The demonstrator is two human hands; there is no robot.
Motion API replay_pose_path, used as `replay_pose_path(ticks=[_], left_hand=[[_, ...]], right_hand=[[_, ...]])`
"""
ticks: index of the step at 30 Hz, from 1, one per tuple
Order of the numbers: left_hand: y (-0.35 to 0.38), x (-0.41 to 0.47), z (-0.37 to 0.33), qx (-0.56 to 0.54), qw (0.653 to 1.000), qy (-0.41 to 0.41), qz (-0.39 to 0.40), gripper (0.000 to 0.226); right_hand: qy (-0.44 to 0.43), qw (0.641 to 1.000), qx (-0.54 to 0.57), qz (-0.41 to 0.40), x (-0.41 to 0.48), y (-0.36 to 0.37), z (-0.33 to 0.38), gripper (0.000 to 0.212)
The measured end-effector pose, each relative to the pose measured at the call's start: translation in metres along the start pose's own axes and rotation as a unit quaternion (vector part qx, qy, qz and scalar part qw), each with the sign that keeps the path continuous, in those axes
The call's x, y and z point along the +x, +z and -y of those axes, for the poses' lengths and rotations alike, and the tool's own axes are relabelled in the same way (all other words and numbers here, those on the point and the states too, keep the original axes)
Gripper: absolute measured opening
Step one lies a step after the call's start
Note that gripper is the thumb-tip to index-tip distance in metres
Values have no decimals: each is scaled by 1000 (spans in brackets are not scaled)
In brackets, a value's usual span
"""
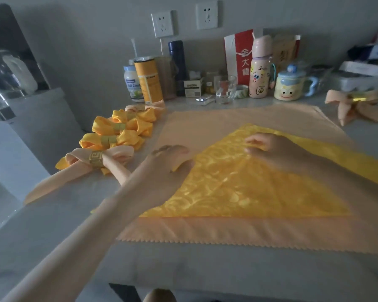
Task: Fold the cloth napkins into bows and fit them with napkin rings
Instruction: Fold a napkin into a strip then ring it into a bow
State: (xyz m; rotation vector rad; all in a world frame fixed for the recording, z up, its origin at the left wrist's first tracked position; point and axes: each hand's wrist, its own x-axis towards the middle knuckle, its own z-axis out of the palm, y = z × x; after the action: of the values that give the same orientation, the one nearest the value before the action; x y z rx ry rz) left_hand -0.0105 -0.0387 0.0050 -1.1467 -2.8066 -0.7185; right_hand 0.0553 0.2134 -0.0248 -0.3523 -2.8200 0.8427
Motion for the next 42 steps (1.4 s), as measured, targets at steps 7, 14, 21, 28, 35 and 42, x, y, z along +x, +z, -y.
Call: replay_pose_path(ticks=[7, 14, 21, 28, 35, 42], left_hand=[[82, 137, -48, 37, 991, -60, 110, 52], [87, 190, -63, 85, 966, -141, 197, 53], [86, 200, -65, -89, 962, -200, 162, 58], [100, 209, -62, -212, 956, -193, 66, 19], [100, 212, -64, -207, 957, -193, 65, 26], [108, 211, -63, -200, 968, -149, 23, 19]], right_hand=[[151, 978, -127, -68, 35, -23, -70, 42], [227, 961, -155, -12, 54, -43, -80, 60], [246, 969, 2, 14, 63, -52, -89, 43], [217, 974, 4, -62, 65, -45, -104, 35], [197, 978, -12, -66, 65, -48, -103, 39], [197, 977, 5, -80, 61, -45, -100, 21]])
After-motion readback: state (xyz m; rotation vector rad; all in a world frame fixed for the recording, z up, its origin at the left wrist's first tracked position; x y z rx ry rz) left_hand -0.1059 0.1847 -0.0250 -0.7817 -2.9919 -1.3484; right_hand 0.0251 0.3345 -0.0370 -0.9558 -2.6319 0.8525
